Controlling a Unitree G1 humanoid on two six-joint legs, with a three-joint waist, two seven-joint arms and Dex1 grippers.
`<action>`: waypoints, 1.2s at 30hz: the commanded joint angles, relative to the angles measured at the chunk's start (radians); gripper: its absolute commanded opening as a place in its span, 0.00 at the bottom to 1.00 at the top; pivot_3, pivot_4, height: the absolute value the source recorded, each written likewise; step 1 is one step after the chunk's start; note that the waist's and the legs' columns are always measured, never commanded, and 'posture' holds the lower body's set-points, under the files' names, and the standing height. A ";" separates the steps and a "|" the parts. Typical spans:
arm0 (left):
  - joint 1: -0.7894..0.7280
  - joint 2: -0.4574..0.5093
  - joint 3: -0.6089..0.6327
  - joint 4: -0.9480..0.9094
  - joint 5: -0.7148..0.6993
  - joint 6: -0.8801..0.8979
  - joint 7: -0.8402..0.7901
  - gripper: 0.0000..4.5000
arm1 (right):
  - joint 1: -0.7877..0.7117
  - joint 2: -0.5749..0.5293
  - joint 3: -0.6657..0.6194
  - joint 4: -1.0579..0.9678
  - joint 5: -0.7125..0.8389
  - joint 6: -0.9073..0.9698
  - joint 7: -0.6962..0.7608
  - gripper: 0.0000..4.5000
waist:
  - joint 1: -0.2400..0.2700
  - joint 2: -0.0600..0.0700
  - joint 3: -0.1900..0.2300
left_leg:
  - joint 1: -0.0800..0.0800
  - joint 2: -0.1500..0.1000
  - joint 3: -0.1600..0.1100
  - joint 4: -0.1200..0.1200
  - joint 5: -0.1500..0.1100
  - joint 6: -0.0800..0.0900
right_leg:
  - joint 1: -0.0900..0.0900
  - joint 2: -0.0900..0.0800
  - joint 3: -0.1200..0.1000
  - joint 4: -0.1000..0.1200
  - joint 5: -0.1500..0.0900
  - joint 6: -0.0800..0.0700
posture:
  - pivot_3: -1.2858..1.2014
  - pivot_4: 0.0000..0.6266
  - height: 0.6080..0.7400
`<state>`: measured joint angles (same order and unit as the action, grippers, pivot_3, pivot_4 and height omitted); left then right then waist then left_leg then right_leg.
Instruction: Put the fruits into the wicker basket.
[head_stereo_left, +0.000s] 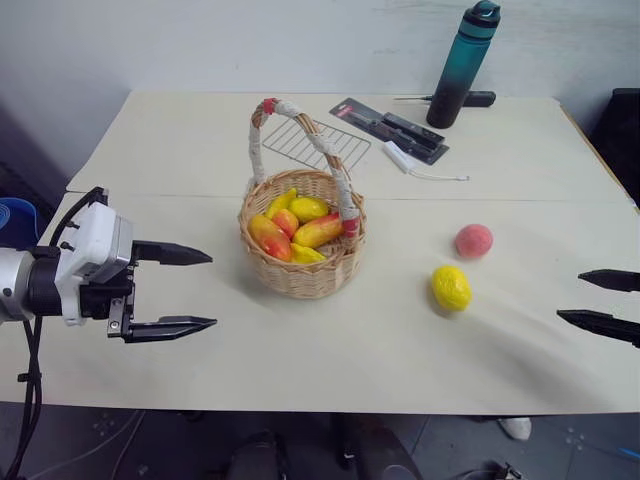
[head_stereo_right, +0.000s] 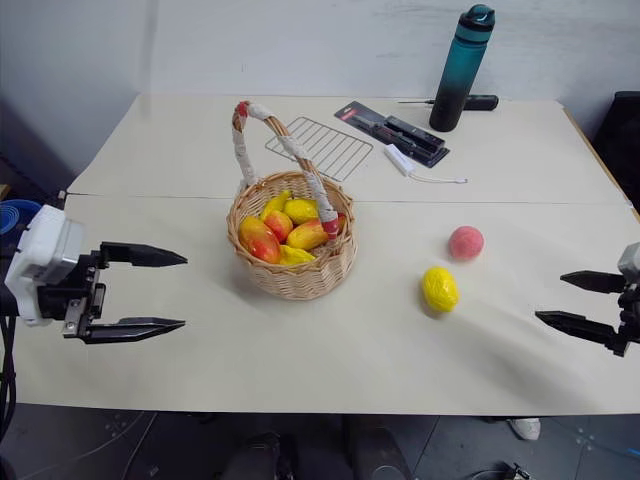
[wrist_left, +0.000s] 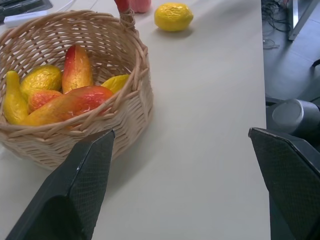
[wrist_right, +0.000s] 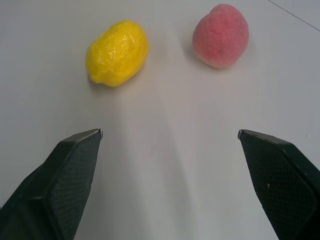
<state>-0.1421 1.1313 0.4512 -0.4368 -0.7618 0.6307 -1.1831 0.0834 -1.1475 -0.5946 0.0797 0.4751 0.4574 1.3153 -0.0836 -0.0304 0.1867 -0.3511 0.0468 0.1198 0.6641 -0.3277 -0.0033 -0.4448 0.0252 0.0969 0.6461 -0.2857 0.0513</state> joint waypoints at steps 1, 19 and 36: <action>-0.045 0.001 0.009 -0.006 -0.058 0.029 0.011 1.00 | -0.009 -0.004 -0.033 -0.030 0.016 0.020 -0.016 1.00 | 0.000 0.000 0.000 | 0.000 0.000 0.000 0.000 0.000 0.000 | 0.000 0.000 0.000 0.000 0.000 0.000 | 0.52 0.24 1.00; -0.290 -0.097 -0.246 -0.112 -0.194 0.116 0.069 1.00 | -0.211 0.413 0.268 -0.597 0.137 0.494 -0.765 1.00 | -0.004 -0.003 0.000 | 0.000 -0.002 -0.002 0.002 0.004 -0.004 | 0.000 0.000 0.002 0.007 0.001 0.000 | 0.52 0.24 1.00; -0.335 -0.110 -0.247 -0.060 -0.150 0.104 0.091 1.00 | -0.261 0.498 0.431 -0.522 -0.030 0.479 -0.930 0.59 | -0.003 -0.004 0.000 | -0.001 -0.001 -0.002 0.001 0.006 -0.007 | -0.003 0.001 0.002 0.007 0.000 0.000 | 0.52 0.24 1.00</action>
<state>-0.4624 1.0233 0.1778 -0.5087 -0.9178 0.7500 -1.1022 -0.1623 -0.6443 -0.1317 -0.4220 0.4409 0.9668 0.3673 -0.0865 -0.0342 0.1864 -0.3521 0.0454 0.1182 0.6650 -0.3219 -0.0098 -0.4474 0.0262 0.0991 0.6528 -0.2861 0.0516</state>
